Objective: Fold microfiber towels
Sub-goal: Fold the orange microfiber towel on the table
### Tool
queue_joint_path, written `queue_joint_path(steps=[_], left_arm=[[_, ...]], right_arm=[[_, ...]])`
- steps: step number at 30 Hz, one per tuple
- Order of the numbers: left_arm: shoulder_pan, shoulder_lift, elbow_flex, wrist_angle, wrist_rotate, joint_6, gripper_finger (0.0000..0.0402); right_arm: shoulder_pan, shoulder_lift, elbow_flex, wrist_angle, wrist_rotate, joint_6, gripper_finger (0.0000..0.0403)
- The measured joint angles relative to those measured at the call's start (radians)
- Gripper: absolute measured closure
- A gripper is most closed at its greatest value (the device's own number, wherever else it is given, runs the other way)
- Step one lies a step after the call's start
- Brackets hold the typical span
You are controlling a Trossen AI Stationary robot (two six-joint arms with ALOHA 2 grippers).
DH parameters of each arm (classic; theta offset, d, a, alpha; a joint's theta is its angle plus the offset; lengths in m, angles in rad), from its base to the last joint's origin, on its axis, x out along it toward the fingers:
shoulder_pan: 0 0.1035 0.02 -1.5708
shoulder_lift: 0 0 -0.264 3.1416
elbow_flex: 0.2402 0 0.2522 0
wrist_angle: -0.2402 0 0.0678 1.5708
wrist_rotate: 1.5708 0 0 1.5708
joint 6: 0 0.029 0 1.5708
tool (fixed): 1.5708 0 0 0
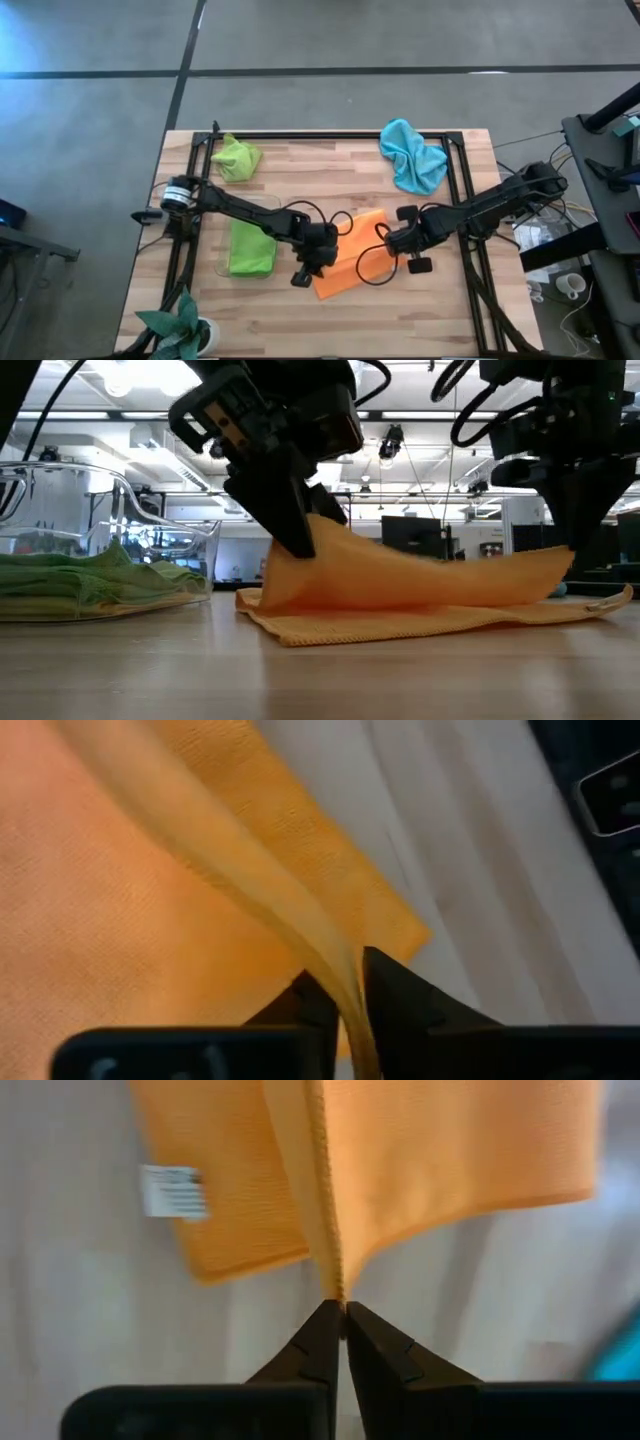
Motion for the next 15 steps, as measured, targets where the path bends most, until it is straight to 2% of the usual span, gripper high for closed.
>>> queue_joint_path(steps=[3, 6, 11, 15], left_arm=[[-0.007, -0.005, 0.007, 0.001, 0.093, -0.030, 0.0330], [-0.016, -0.007, 0.010, 0.004, 0.146, -0.055, 0.0300], [-0.018, -0.007, 0.009, 0.001, 0.150, -0.058, 0.0264], [-0.023, -0.007, 0.003, 0.011, 0.119, -0.077, 0.0254]], right_arm=[[0.002, 0.000, 0.014, 0.008, -0.076, 0.049, 0.0359], [0.013, -0.001, 0.019, -0.001, -0.087, 0.070, 0.0340], [0.018, -0.002, 0.020, 0.004, -0.079, 0.059, 0.0310], [0.035, 0.007, 0.001, 0.071, -0.070, 0.053, 0.0304]])
